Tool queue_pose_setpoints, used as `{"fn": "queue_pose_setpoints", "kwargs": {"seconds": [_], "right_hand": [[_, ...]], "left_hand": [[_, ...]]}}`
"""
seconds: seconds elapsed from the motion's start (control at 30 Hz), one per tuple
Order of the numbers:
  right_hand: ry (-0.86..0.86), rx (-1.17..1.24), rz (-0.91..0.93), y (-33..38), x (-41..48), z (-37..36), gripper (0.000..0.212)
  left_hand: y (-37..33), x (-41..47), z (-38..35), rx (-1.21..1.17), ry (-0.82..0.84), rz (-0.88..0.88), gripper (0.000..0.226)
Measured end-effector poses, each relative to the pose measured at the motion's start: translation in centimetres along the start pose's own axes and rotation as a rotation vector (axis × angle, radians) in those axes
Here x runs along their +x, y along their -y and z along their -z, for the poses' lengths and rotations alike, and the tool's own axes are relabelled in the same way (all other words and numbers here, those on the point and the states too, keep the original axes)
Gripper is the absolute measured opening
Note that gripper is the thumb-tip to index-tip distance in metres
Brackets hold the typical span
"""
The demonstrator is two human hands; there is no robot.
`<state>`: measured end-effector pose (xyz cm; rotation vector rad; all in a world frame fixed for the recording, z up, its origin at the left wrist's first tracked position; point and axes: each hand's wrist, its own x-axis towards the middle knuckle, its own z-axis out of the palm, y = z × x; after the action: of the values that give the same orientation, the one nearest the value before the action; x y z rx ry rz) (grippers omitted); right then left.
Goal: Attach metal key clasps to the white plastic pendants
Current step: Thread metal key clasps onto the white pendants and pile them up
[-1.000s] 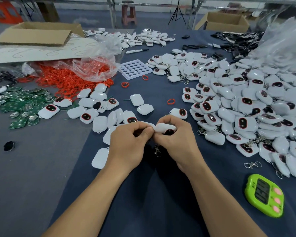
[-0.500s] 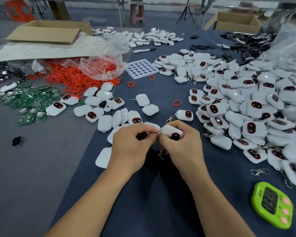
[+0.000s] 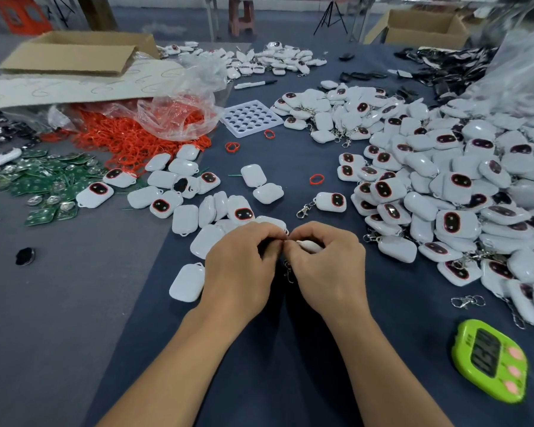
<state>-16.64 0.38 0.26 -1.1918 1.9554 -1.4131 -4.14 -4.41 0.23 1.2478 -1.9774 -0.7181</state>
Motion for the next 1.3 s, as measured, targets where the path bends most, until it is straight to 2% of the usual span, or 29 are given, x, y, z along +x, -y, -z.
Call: {"fn": "queue_pose_setpoints", "kwargs": {"seconds": [0.1,0.23,0.4,0.53,0.77,0.9,1.0,1.1,1.2,1.3], "right_hand": [[-0.024,0.079,-0.039,0.0,0.2,0.3,0.022],[0.036,0.343,-0.101,0.1,0.3,0.9,0.018],[0.066,0.436,-0.105,0.4,0.2,1.1,0.025],[0.068,0.424,-0.100,0.5,0.2,1.1,0.017],[-0.020,0.131,0.060,0.5,-0.5,0.6,0.025],[-0.010,0.177,0.060,0.6,-0.4,0.7,0.026],[0.014,0.331,0.006,0.6,0.0,0.9,0.020],[0.058,0.453,-0.027,0.8,0.0,1.2,0.010],[0.100,0.522,-0.052,0.7,0.0,1.4,0.009],[0.154,0.586,-0.088,0.8,0.0,1.6,0.010]], "left_hand": [[-0.1,0.1,0.2,-0.051,-0.016,0.008,0.025],[-0.2,0.2,0.2,-0.080,0.074,-0.017,0.021],[-0.5,0.1,0.4,-0.314,0.014,0.007,0.017],[-0.6,-0.2,0.4,-0.345,-0.025,0.038,0.020],[-0.9,-0.5,0.1,-0.087,-0.137,-0.092,0.016],[-0.7,-0.6,0.4,-0.152,-0.188,-0.071,0.024],[-0.6,-0.4,0.7,-0.282,-0.102,0.009,0.029],[-0.8,0.0,0.8,-0.417,-0.030,0.065,0.023],[-0.8,0.1,0.9,-0.496,0.021,0.098,0.012],[-0.9,0.1,1.0,-0.574,0.074,0.134,0.012]]}}
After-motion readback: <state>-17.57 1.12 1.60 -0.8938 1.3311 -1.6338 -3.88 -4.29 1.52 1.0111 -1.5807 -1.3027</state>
